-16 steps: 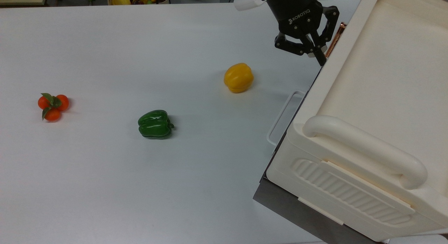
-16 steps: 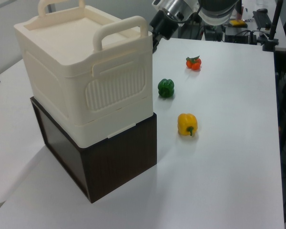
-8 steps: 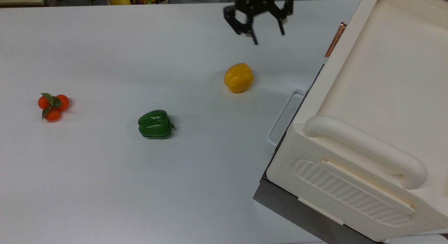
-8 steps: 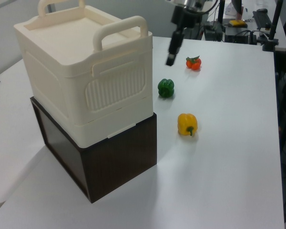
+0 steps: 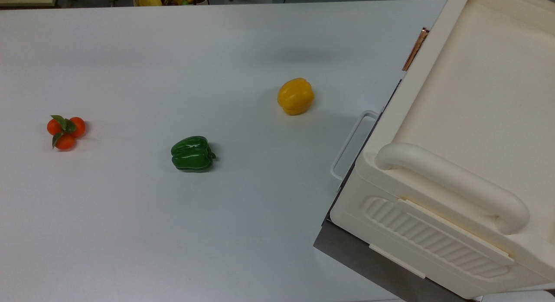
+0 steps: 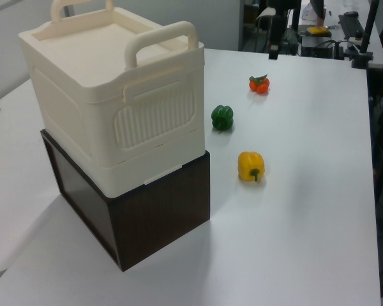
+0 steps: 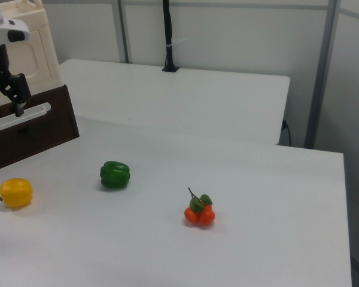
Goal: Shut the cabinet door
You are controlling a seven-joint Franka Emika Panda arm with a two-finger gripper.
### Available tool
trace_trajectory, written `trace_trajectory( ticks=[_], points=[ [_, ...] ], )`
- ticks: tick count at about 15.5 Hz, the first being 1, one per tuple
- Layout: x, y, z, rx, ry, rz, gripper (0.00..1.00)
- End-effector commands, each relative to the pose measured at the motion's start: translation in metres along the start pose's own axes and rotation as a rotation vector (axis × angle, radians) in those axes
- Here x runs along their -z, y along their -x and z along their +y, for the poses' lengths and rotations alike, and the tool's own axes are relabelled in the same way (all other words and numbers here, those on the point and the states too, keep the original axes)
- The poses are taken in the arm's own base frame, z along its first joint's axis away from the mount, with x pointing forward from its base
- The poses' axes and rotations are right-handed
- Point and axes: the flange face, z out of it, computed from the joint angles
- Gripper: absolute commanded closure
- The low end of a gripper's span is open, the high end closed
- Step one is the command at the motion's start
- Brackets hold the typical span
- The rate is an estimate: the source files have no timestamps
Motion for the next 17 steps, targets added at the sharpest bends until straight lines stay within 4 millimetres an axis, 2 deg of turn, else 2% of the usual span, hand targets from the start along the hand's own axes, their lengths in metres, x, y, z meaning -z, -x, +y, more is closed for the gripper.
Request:
trace_trajectory(
  ticks=[1,9,13,17],
  points=[
    [0.007,0.011,0.013,-0.028,0.026,-0.012,0.00],
    [0.012,-0.007,0.035,0.005,0.058,0.111,0.00],
    [0.014,-0.007,0.044,0.005,0.057,0.120,0.00],
    [0.013,-0.007,0.036,0.013,0.061,0.117,0.00]
  ],
)
